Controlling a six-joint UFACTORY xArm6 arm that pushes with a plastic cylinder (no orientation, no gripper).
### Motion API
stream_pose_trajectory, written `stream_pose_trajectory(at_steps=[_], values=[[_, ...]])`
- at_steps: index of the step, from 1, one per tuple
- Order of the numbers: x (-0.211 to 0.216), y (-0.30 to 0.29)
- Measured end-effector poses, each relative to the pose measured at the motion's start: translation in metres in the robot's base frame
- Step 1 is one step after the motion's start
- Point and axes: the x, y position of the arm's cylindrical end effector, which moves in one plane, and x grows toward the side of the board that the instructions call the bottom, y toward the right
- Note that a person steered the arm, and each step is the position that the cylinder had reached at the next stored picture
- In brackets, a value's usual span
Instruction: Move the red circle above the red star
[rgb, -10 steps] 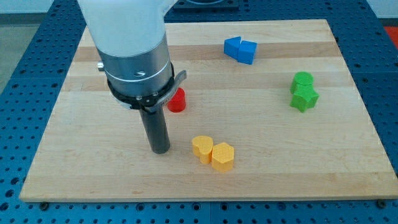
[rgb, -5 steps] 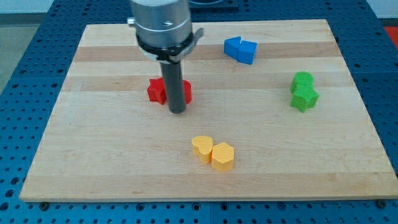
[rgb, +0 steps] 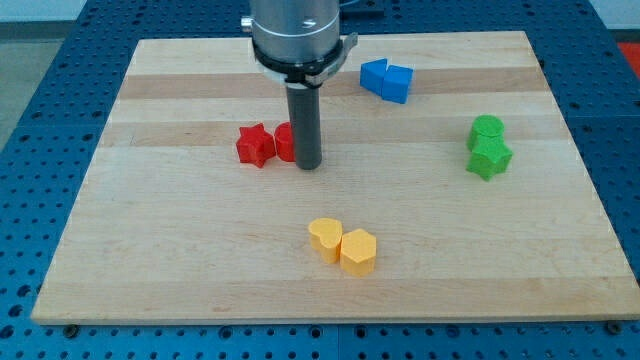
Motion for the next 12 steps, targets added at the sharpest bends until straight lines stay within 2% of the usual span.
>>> stream_pose_trajectory(at_steps=[2,4,7,12], values=[[-0.028,0.012],[-0.008,0.048],[0.012,-0.008],[-0.066,-0.010]])
